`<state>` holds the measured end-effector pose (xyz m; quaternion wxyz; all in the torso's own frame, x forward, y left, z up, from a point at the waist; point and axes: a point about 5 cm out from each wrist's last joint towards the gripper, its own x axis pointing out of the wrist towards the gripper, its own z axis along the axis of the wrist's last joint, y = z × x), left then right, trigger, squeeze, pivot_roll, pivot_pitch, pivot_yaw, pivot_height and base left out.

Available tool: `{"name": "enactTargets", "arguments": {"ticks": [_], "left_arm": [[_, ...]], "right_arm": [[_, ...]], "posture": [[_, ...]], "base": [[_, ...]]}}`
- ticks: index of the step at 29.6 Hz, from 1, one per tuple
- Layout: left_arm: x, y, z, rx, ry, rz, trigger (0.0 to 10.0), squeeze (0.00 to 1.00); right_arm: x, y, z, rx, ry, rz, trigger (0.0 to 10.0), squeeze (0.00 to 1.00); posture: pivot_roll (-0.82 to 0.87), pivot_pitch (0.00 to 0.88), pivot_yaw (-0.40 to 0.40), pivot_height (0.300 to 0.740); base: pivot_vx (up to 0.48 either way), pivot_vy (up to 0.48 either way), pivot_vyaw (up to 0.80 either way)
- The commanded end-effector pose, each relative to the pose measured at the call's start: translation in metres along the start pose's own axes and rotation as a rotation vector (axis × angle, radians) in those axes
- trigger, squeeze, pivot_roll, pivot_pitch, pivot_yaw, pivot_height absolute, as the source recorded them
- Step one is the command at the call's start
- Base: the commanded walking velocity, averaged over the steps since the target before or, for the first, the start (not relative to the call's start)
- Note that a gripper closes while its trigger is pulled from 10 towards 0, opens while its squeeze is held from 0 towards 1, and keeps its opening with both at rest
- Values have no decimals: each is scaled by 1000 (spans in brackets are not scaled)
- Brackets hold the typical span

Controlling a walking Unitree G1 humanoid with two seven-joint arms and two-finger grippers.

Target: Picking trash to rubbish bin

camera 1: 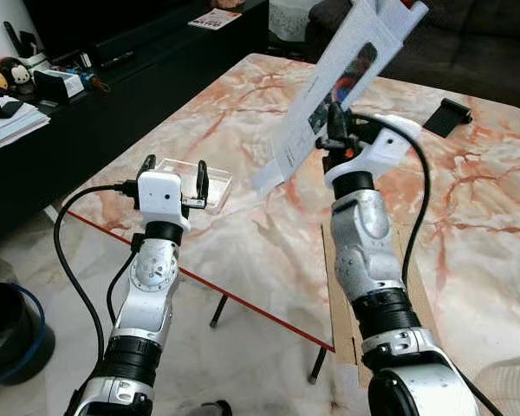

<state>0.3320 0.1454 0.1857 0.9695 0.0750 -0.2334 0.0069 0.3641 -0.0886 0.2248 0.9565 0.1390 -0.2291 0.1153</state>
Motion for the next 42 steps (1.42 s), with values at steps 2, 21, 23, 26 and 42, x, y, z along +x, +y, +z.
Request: {"name": "enactTargets", "arguments": {"ticks": [2,21,23,26,42], "left_arm": [[3,-1,10,14,-44,6,10000,0],[2,-5,10,5,-44,-2,10000,0],[2,-5,10,4,-45,-2,10000,0],[2,-5,10,3,-46,-3,10000,0],[2,-5,10,3,-47,-4,10000,0]], "right_arm": [[-1,7,4,-46,-38,44,10000,0],[-2,9,2,-70,-40,61,10000,0],[-2,9,2,-71,-39,62,10000,0],[-2,10,1,-72,-37,64,10000,0],[-3,9,-2,-76,-27,67,10000,0]], "posture": [[143,114,23,740],[140,114,14,740],[138,115,14,740],[140,114,14,740],[138,115,14,740]], "base": [[0,0,0],[0,0,0],[0,0,0],[0,0,0],[0,0,0]]}}
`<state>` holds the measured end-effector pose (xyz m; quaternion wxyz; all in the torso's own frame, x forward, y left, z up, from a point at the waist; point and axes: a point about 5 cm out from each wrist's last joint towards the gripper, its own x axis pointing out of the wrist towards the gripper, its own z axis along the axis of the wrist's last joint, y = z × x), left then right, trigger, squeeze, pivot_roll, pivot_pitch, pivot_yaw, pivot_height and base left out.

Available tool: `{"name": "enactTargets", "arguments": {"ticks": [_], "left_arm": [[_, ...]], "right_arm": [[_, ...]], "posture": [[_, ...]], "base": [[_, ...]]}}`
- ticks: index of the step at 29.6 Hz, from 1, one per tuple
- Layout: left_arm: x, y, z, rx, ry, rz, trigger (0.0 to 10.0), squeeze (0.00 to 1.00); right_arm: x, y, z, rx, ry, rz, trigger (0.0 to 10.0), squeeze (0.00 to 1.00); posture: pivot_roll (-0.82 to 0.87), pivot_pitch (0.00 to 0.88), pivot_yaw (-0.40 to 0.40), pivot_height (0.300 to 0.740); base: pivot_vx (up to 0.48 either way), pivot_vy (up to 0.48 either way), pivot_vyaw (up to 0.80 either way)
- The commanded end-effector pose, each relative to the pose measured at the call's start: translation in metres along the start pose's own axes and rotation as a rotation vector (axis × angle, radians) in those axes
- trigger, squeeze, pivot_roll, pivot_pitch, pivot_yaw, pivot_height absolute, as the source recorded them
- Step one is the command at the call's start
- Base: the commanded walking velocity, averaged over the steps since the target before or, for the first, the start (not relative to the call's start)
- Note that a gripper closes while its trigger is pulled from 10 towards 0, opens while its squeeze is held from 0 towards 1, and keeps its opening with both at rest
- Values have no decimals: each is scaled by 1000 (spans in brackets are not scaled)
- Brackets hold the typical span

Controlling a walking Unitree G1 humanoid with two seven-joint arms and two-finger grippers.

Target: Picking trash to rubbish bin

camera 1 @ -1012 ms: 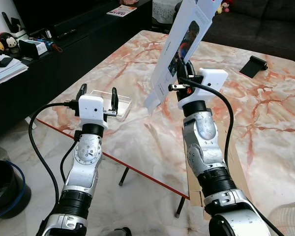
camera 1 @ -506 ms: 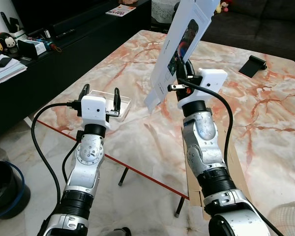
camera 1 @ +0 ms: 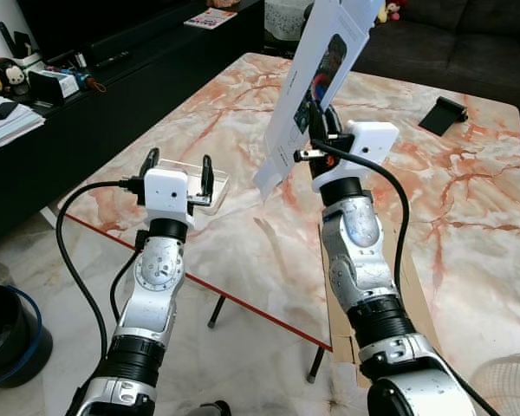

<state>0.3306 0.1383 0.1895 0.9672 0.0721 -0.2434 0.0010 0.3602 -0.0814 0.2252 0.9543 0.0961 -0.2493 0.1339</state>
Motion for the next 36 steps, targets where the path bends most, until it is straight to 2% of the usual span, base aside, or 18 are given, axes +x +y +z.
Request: {"name": "enactTargets", "arguments": {"ticks": [1,36], "left_arm": [[2,2,5,12,-26,5,10000,0],[1,1,5,7,-28,2,10000,0]], "right_arm": [[-1,1,-1,2,-2,5,10000,0],[-2,3,-2,3,0,9,10000,0]], "posture": [[138,115,14,740],[140,115,14,740]], "base": [[0,0,0],[0,0,0]]}}
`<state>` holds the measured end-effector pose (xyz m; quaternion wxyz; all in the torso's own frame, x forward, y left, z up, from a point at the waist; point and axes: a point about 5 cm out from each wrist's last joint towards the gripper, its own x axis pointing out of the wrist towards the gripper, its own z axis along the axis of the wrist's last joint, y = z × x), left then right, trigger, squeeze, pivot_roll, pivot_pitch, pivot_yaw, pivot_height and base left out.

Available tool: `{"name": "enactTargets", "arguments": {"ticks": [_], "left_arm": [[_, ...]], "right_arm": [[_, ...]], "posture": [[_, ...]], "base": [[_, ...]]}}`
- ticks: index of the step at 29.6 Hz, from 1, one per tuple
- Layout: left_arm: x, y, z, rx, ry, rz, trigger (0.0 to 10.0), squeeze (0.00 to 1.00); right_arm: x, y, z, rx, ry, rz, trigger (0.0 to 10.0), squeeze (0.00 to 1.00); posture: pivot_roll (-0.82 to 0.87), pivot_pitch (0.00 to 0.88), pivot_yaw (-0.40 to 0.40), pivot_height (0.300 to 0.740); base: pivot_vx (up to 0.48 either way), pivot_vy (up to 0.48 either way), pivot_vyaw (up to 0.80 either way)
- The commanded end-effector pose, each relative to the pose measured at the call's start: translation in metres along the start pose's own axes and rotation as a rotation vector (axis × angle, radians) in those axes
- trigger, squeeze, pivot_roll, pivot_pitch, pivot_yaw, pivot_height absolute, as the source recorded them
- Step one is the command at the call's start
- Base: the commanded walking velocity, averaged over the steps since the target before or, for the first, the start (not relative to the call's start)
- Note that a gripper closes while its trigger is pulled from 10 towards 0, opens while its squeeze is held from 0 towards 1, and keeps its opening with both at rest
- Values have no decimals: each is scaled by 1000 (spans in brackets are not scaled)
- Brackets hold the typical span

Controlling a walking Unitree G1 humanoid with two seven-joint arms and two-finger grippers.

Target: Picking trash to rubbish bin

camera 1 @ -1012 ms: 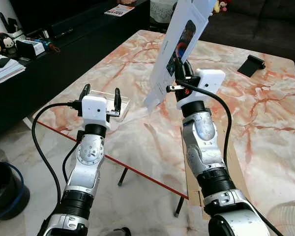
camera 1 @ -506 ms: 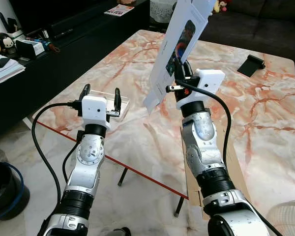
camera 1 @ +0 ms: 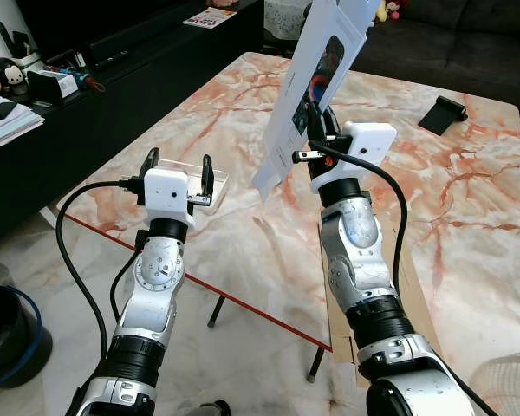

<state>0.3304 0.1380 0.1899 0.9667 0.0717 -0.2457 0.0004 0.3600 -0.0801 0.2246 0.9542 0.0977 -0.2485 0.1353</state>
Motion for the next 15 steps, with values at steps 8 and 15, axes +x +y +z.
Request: {"name": "enactTargets", "arguments": {"ticks": [8,15], "left_arm": [[1,1,5,7,-24,3,10000,0],[1,1,4,5,-22,0,10000,0]], "right_arm": [[-1,2,-1,-1,-1,9,10000,0],[-1,2,-2,-2,1,9,10000,0]], "posture": [[138,116,14,740],[138,116,14,740]], "base": [[0,0,0],[-235,0,0]]}}
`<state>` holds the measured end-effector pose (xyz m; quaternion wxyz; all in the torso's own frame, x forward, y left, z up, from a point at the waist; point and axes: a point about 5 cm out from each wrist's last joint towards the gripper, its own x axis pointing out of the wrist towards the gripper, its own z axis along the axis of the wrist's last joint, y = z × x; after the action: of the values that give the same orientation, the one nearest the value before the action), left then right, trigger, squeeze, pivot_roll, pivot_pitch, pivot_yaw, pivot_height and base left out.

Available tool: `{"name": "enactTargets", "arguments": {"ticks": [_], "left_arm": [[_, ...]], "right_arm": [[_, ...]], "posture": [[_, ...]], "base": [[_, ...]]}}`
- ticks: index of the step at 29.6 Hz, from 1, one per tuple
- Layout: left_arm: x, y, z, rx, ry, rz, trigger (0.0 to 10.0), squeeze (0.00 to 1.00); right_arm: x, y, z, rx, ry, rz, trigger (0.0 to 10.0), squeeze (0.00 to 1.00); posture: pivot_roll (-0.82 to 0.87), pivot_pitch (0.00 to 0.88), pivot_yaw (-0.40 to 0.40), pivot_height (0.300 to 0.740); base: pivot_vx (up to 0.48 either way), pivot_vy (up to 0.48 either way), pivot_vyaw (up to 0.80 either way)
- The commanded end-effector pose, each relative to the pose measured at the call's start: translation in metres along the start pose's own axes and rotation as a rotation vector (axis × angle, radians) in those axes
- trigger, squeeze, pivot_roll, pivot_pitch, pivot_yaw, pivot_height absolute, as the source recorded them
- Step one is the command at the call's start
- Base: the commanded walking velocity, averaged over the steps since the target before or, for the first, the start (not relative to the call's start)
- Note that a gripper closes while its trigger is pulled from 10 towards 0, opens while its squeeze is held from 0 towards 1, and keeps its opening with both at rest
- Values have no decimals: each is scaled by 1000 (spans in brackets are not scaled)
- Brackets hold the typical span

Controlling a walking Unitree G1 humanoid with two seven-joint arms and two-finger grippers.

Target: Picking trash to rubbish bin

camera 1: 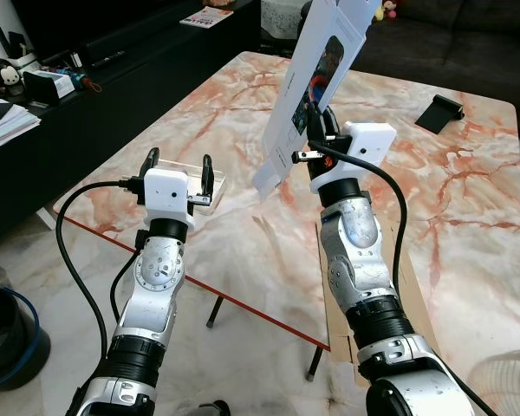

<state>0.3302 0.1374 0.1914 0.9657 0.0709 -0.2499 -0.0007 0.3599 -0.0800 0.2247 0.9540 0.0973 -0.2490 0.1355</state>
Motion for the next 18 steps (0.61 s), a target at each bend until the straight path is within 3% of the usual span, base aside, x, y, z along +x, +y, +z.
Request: {"name": "enactTargets", "arguments": {"ticks": [1,18], "left_arm": [[1,1,3,7,-13,1,10000,0],[0,1,3,8,-16,3,10000,0]], "right_arm": [[-1,2,-2,-2,2,9,10000,0],[-1,2,-2,-2,3,11,10000,0]], "posture": [[138,116,14,740],[140,116,12,740]], "base": [[-292,0,0],[-277,0,0]]}}
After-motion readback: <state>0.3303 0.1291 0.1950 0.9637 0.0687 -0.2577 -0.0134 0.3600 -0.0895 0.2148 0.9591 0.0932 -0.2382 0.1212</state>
